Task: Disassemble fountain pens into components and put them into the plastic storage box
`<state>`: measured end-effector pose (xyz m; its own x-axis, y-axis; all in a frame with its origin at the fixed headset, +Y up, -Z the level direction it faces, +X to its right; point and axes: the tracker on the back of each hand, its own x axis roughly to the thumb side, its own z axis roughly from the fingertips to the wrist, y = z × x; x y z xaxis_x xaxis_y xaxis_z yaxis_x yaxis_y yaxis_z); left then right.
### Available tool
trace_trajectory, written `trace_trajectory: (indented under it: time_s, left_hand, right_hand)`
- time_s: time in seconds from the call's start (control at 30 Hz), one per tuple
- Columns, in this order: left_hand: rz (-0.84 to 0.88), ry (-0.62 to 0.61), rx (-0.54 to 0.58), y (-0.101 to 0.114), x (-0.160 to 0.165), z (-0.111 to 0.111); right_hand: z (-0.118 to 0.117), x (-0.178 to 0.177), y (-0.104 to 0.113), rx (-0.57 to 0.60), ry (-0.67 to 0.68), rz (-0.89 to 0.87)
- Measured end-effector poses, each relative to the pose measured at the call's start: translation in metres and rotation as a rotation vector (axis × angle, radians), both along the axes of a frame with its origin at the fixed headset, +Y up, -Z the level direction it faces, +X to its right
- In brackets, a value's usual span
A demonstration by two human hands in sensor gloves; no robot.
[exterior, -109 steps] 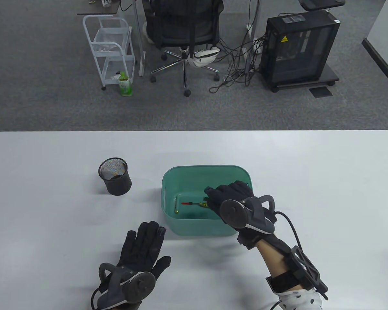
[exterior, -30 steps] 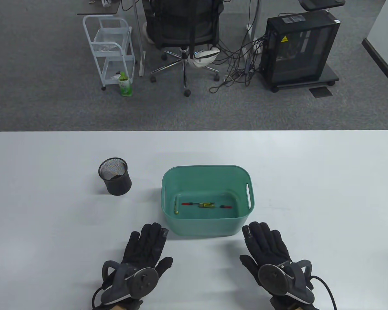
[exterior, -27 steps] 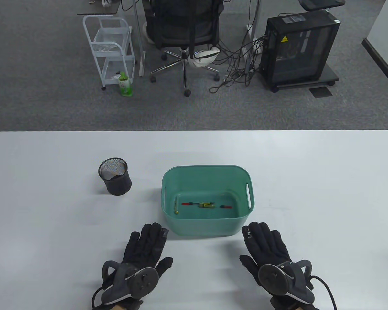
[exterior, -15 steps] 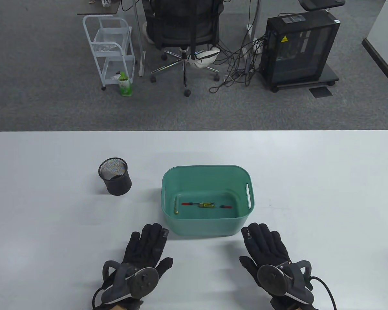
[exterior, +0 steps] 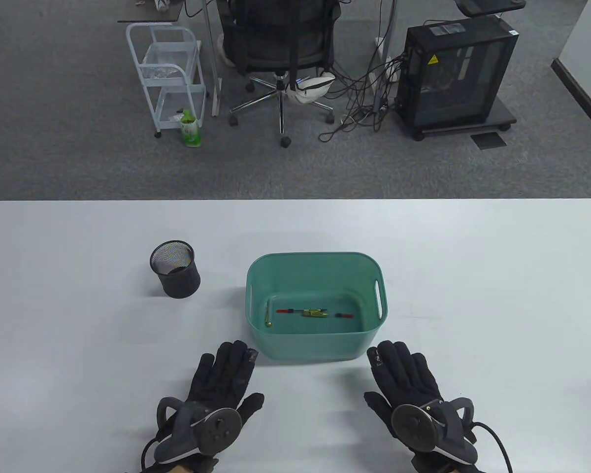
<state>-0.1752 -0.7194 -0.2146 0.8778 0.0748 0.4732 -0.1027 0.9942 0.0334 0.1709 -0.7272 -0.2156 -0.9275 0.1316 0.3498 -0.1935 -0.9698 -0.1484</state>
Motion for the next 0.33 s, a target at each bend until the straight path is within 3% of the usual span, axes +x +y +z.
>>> trace_trajectory:
  time_s: [0.33]
  left_hand:
    - [0.0, 0.002, -0.004, -0.0011, -0.0005, -0.0002]
  right_hand:
    - [0.0, -0.0005, -0.0006, -0.003, 0.004, -0.002]
